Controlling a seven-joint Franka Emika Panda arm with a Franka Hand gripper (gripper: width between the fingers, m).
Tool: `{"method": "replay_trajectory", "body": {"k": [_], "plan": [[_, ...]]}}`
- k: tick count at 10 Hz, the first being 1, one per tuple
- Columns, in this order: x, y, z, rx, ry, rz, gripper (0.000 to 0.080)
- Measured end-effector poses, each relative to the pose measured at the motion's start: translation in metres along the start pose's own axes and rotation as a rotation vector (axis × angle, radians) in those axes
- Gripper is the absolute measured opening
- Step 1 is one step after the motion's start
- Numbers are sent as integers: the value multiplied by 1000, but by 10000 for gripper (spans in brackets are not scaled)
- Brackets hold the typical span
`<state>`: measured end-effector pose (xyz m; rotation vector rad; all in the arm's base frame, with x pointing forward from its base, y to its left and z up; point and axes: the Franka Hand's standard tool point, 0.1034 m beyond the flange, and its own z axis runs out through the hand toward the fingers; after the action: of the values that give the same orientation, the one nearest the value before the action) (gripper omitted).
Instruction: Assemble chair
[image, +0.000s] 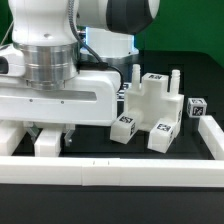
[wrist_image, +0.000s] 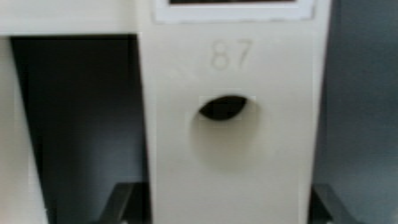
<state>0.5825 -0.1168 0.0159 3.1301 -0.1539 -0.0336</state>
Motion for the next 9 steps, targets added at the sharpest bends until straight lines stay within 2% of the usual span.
{"method": "replay_trajectory", "body": {"k": [2,5,7,8,9], "plan": [[3,-7,-24,20,-3,-4,284],[11,-17,-80,47,33,-25,284],[15,-27,-111,63,70,-9,284],[14,-35,-116,62,86,-16,284],[16,-41,-111,59,87,-10,284]]}}
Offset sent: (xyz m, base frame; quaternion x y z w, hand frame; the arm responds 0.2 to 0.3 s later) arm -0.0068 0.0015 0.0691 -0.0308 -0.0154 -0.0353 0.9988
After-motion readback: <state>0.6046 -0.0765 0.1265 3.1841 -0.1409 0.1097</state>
